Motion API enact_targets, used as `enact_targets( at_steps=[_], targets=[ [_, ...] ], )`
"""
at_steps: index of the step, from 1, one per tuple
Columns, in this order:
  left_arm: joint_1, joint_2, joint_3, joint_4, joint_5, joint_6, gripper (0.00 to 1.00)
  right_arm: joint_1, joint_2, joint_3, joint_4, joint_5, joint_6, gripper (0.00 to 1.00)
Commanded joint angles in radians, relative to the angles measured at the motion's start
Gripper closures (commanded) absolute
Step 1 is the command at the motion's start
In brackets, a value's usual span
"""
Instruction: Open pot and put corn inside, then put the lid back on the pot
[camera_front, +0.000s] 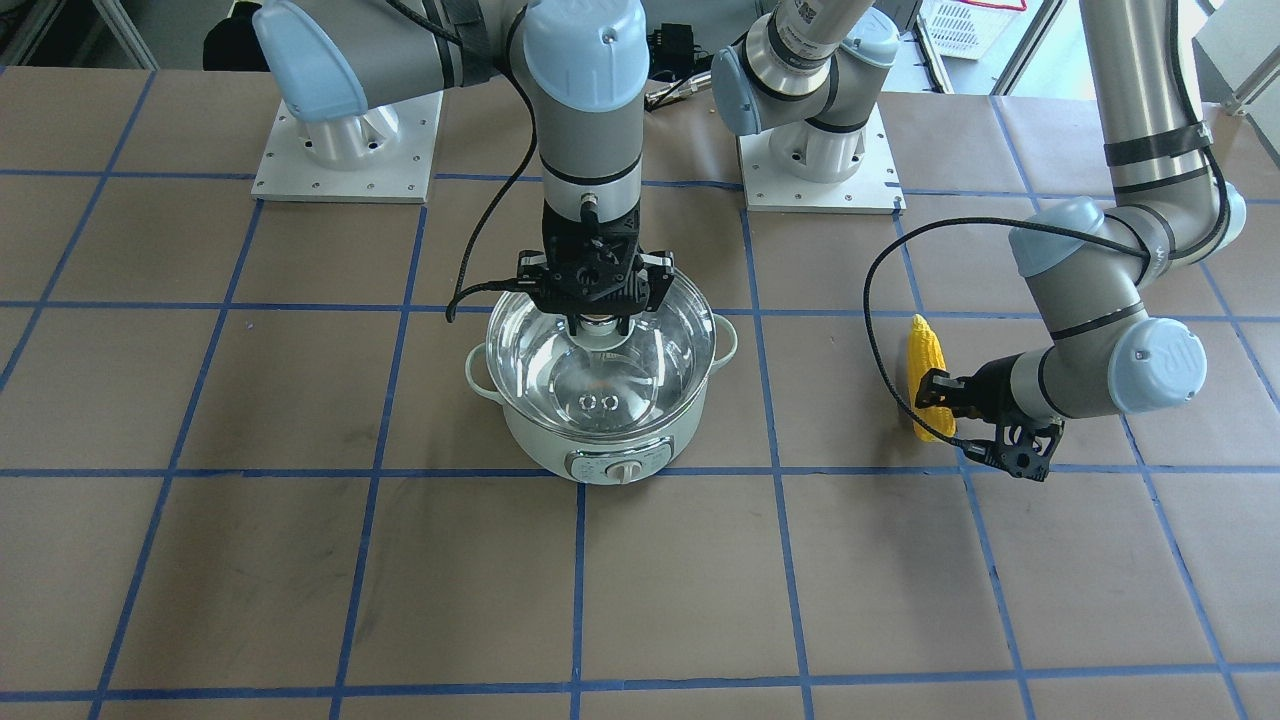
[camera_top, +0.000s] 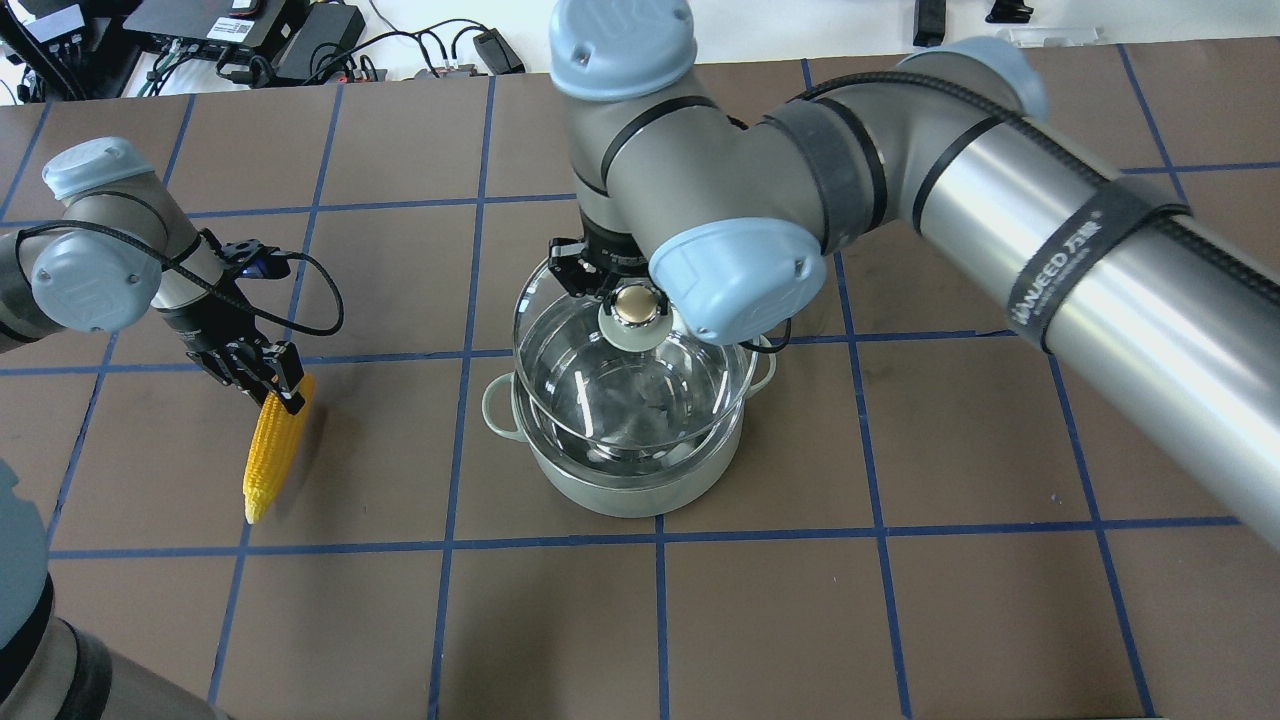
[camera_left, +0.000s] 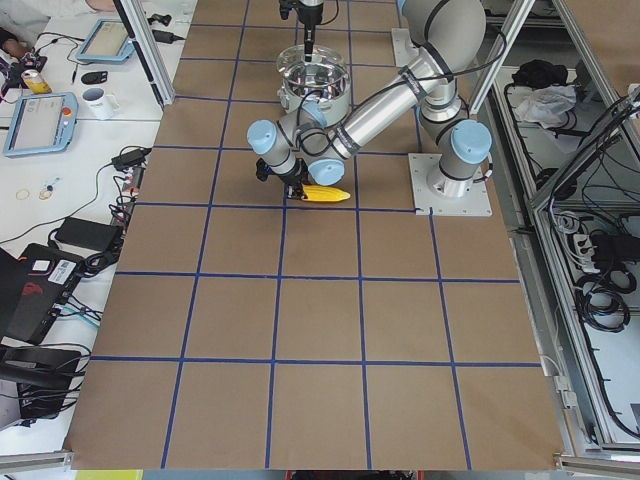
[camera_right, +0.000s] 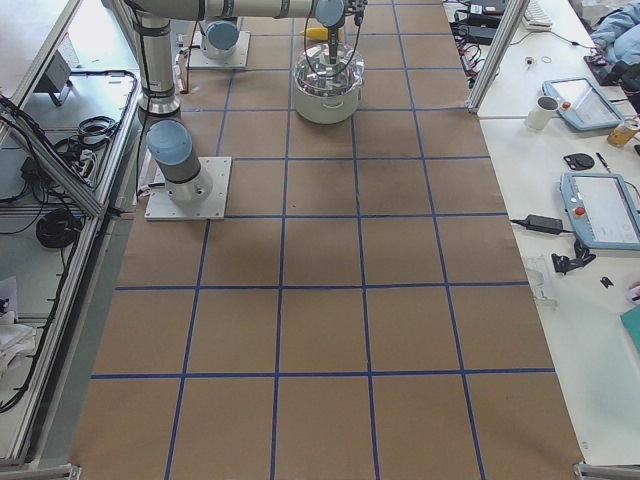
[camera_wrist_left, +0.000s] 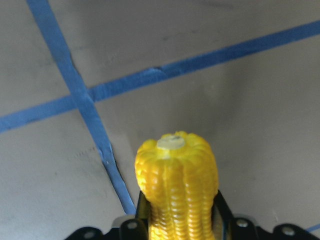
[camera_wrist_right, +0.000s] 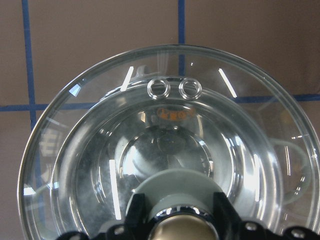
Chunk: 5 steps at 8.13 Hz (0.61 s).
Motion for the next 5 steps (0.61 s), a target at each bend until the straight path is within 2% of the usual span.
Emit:
enact_targets(
  at_steps=[1,3,5],
  targets=[
    [-0.01,0.109,0.045,-0.159,0.03,-0.201,1.0,-0.188,-0.069,-0.038,0.112,0.003,-0.245,1.0],
    [-0.07,0.147,0.135,-0.256,0.027,-0.316,1.0,-0.378,-0.109,-0.038,0.181,0.0,-0.539,1.0],
    [-0.226,0.19,0.26,-0.282,0.018,-0.435,1.0,-0.543,-0.112,-0.036,0.195,-0.012,-0.787,1.0]
  ],
)
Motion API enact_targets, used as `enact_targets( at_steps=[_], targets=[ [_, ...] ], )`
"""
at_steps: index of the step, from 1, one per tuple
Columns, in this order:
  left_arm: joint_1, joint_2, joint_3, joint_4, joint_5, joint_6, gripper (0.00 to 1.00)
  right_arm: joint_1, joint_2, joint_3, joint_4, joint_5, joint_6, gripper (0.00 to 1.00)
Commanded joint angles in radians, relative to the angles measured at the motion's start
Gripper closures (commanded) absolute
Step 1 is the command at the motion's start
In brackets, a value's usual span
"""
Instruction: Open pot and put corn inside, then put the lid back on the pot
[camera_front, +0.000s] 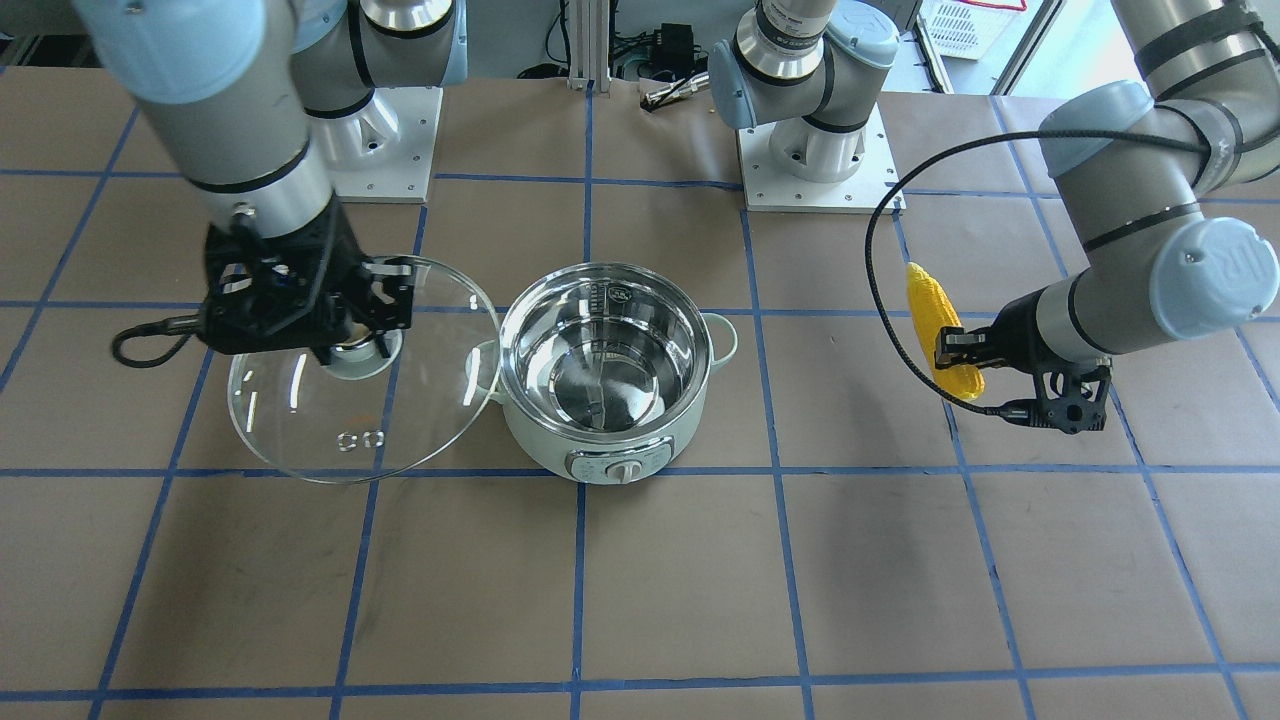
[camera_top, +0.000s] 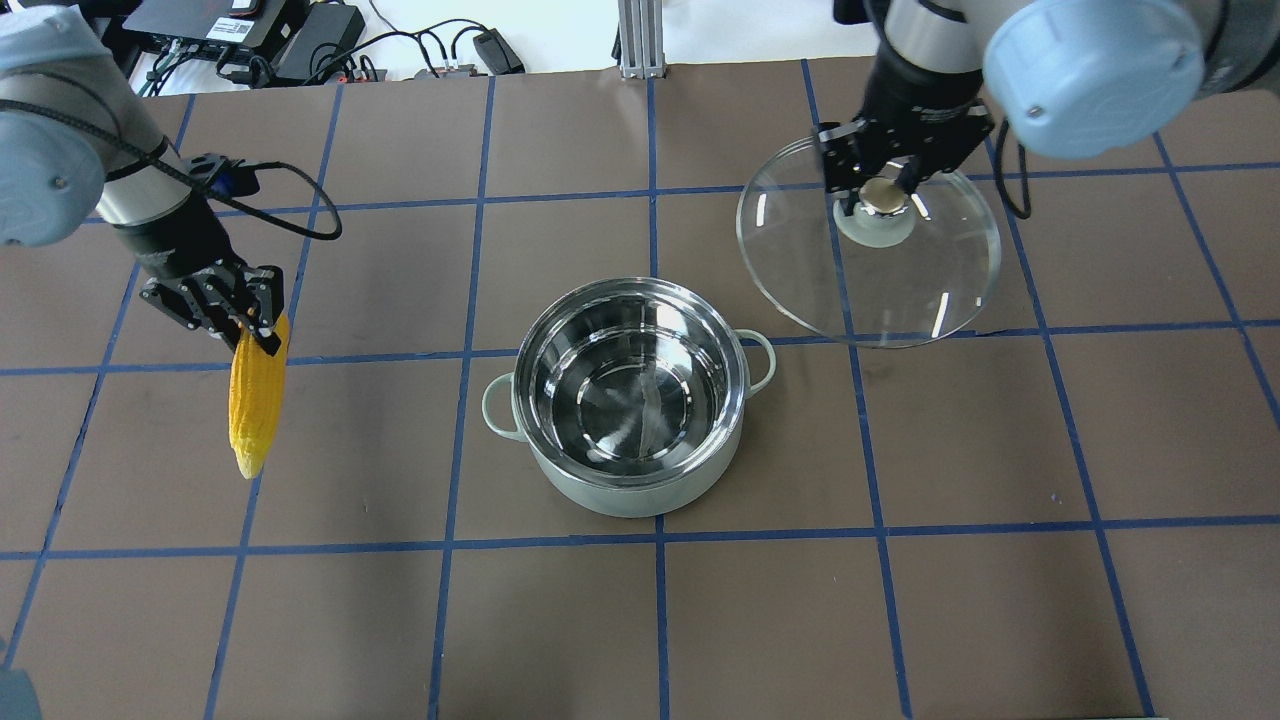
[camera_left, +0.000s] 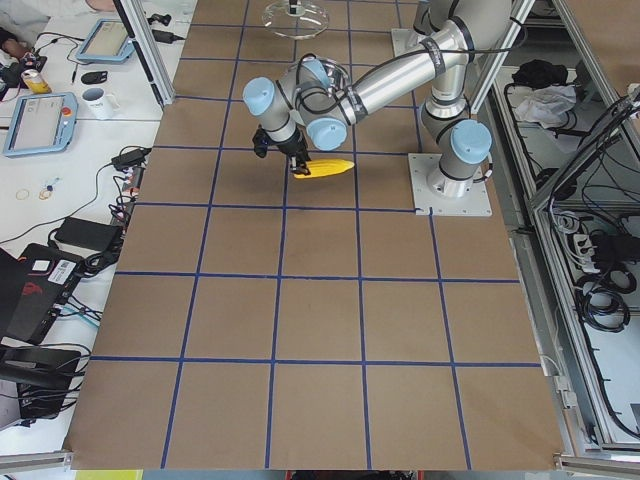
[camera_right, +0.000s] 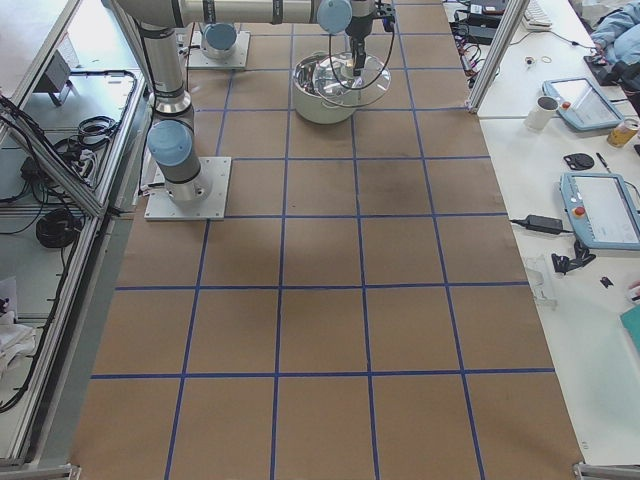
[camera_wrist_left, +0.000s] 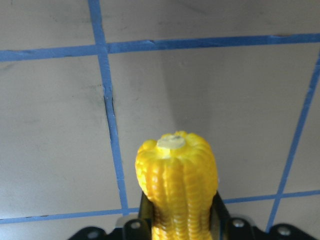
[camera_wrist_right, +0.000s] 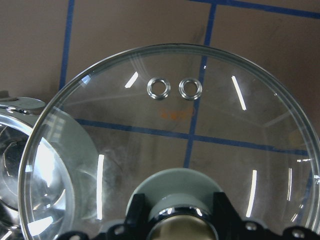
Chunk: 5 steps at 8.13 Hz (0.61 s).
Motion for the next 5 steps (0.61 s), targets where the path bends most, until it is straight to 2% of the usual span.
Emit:
enact_targets(
  at_steps=[1,3,5],
  targets=[
    [-0.215,0.055,0.141,-0.033,-0.03,-0.145,1.0,-0.219,-0.008,0.0,0.035,-0.014,-0.302,1.0],
    [-0.343,0.053,0.158,0.012,-0.059,-0.199,1.0,-0.264,-0.007,0.0,0.04,-0.046,-0.381,1.0],
    [-0.479,0.059,0.155,0.038,-0.062,-0.245,1.0,-0.272,-0.008,0.0,0.041,-0.057,-0.382,1.0]
  ],
)
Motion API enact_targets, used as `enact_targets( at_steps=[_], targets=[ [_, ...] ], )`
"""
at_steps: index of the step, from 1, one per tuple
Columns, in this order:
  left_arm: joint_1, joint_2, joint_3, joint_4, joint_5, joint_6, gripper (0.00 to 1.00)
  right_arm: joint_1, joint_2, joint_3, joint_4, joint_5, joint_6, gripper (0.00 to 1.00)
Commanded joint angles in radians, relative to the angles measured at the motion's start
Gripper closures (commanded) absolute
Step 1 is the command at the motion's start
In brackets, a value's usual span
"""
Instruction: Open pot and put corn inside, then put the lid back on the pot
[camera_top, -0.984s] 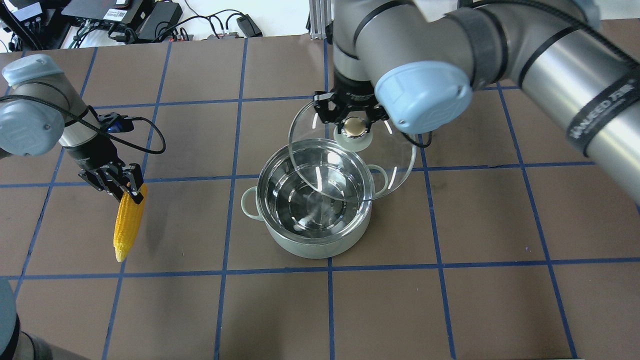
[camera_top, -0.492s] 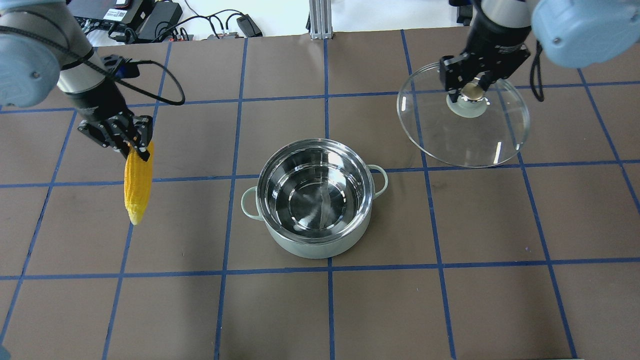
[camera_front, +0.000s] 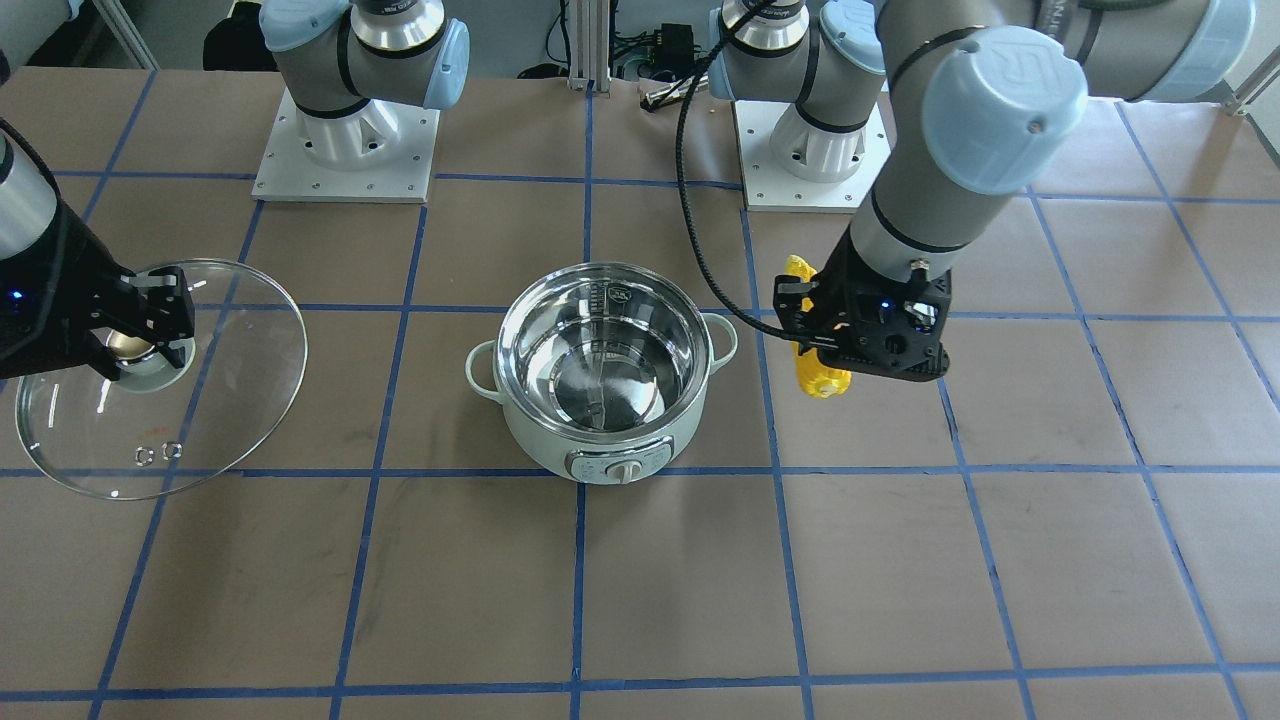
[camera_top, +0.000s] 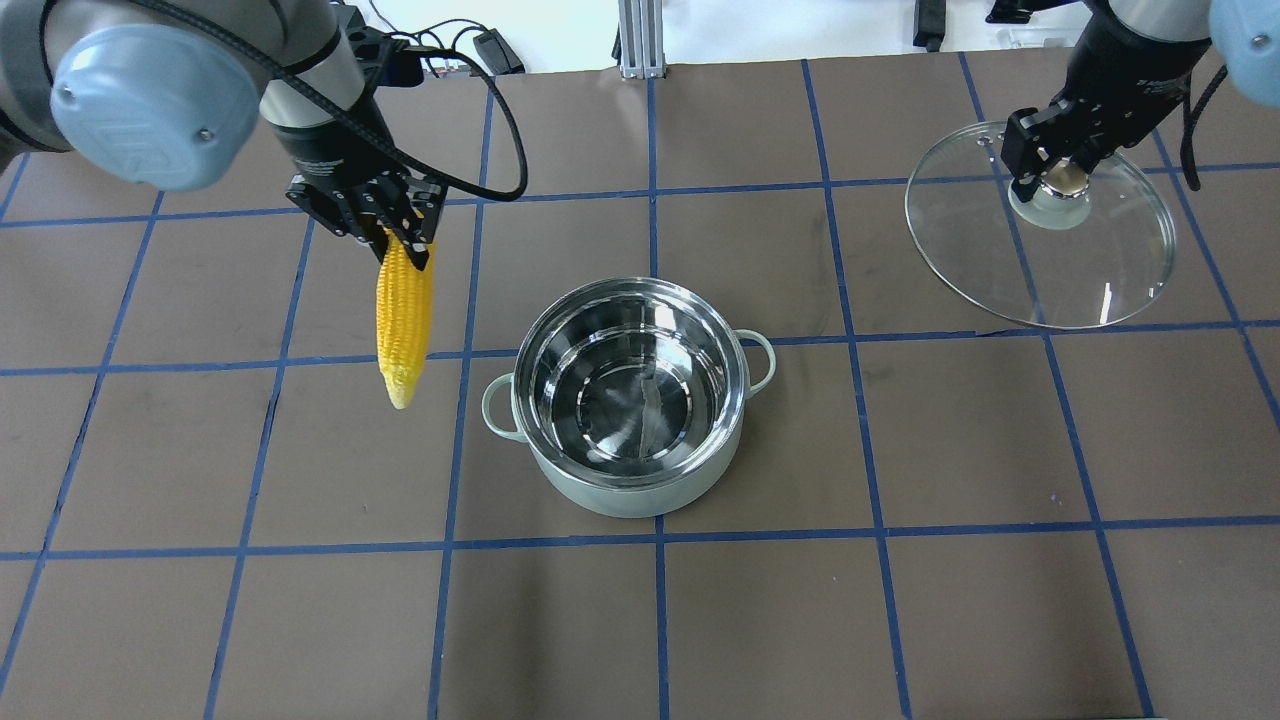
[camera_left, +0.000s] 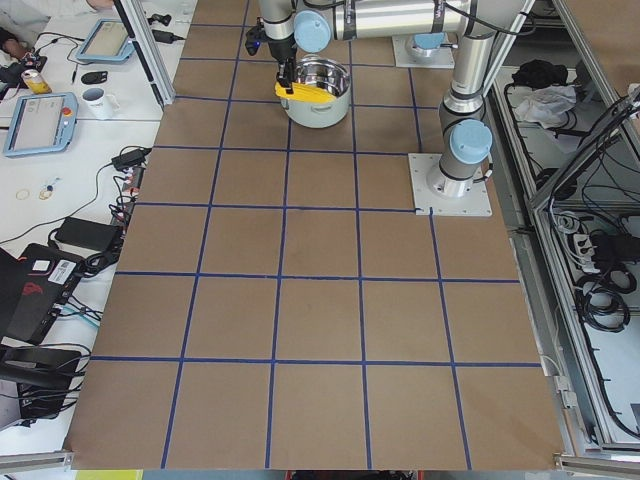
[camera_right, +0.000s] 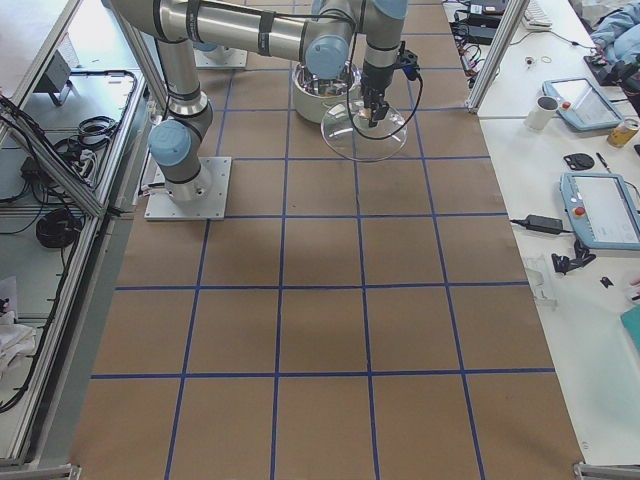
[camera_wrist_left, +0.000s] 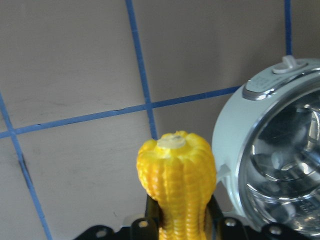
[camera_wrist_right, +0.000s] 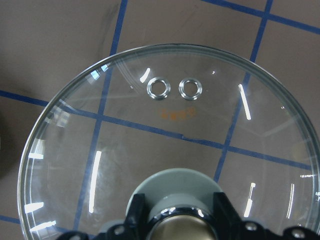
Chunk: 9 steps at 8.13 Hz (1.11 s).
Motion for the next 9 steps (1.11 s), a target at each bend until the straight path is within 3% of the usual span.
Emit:
enact_targets(
  at_steps=[1,3,6,7,9],
  targets=[
    [-0.186,-0.015,-0.006,0.121,-0.011,-0.047,1.0,-0.035,-0.01,-0.009,0.004,-0.051,-0.035,1.0],
    [-0.214,-0.067,-0.008,0.151,-0.159,-0.143,1.0,-0.055,-0.017,-0.021,-0.004,-0.048,-0.035,1.0],
    [-0.23,-0.135,-0.011,0.148,-0.166,-0.156,1.0,-0.05,-0.105,-0.014,0.073,-0.055,0.028,1.0],
    [-0.23,-0.155,-0.014,0.146,-0.166,-0.154,1.0,-0.038,-0.118,-0.009,0.081,-0.047,0.117,1.0],
    [-0.23,-0.186,-0.041,0.152,-0.166,-0.157,1.0,-0.018,-0.118,-0.008,0.113,-0.047,0.119,1.0]
  ],
)
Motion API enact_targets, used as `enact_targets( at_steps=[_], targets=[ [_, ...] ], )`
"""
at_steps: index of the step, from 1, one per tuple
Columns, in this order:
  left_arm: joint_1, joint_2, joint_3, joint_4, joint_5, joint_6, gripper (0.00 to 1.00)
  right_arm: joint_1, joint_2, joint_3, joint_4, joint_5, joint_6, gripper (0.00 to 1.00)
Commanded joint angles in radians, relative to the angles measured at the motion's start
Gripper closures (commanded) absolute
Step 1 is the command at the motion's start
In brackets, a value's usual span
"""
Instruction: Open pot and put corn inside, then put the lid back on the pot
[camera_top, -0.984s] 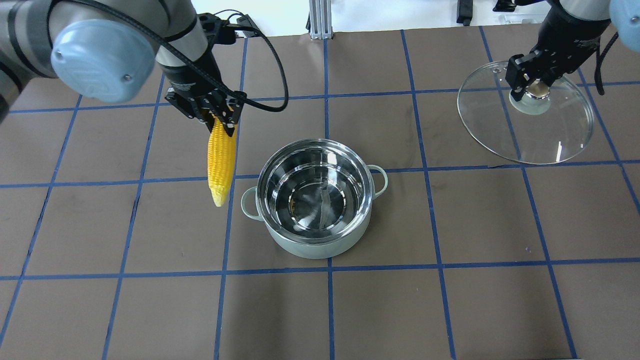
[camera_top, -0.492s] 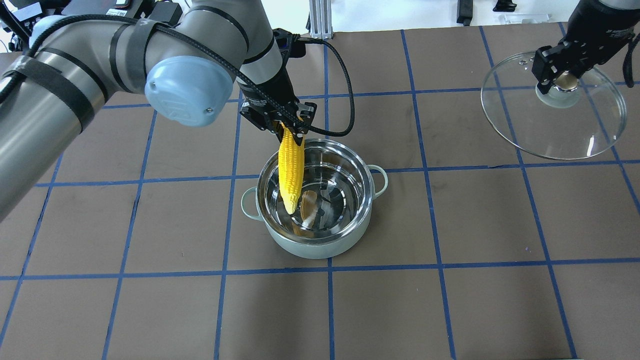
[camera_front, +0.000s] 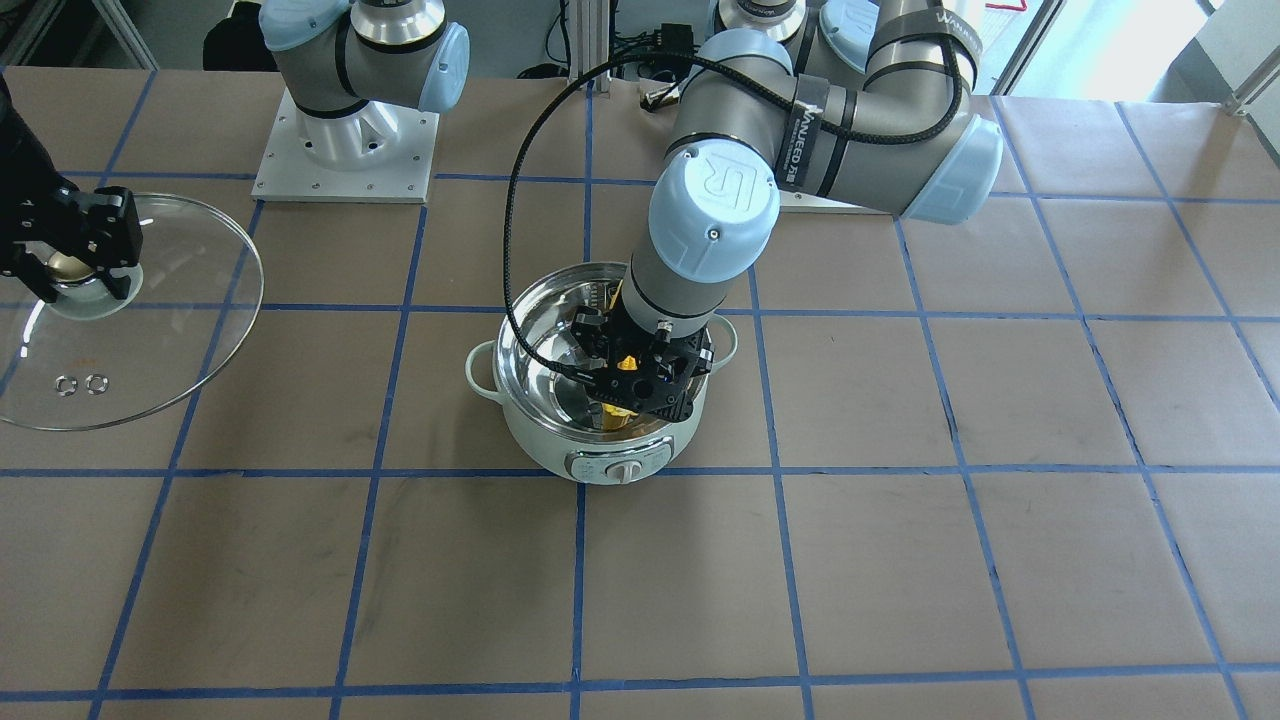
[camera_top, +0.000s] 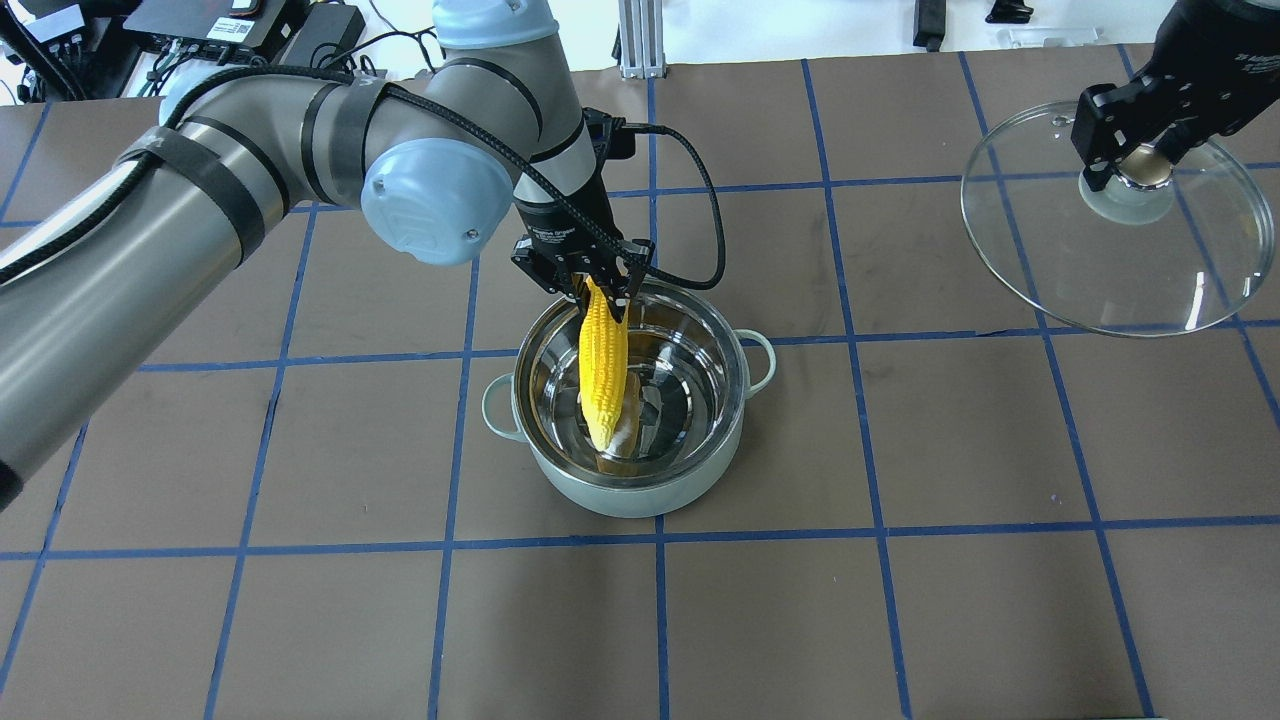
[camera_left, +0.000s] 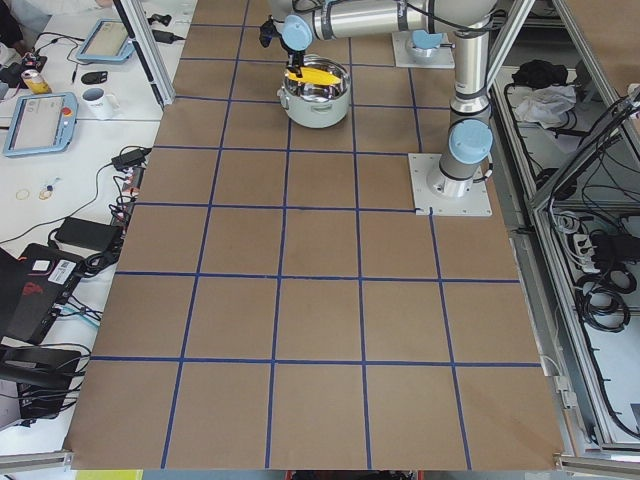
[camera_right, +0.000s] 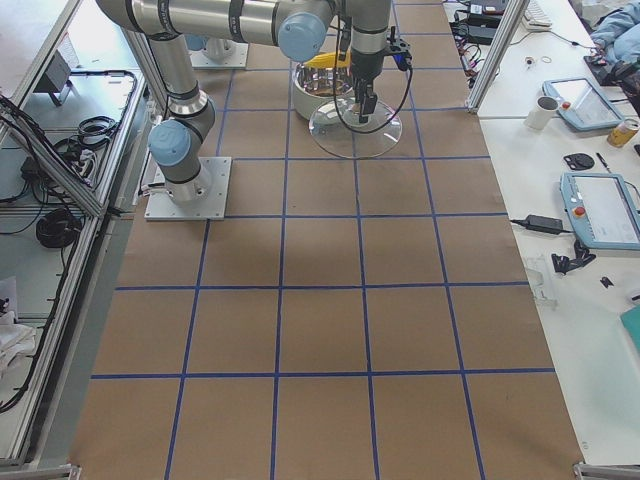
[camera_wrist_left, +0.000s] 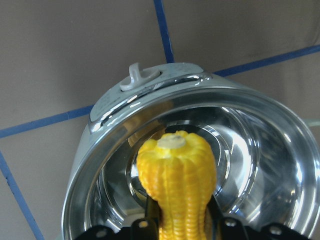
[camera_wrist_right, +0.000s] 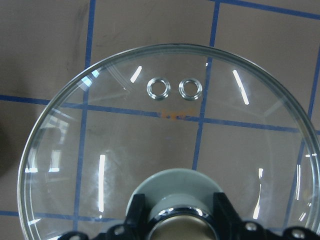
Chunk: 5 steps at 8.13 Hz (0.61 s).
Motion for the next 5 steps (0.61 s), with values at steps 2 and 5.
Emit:
enact_targets(
  at_steps=[2,5],
  targets=[
    [-0.001,-0.028,-0.047,0.003,0.001,-0.003,1.0,0.026,-0.004,0.003,0.038,0.002,0.002,1.0],
    [-0.001,-0.059,-0.046,0.039,0.004,-0.001,0.58,0.026,0.022,0.006,0.039,0.019,-0.049,1.0]
  ],
)
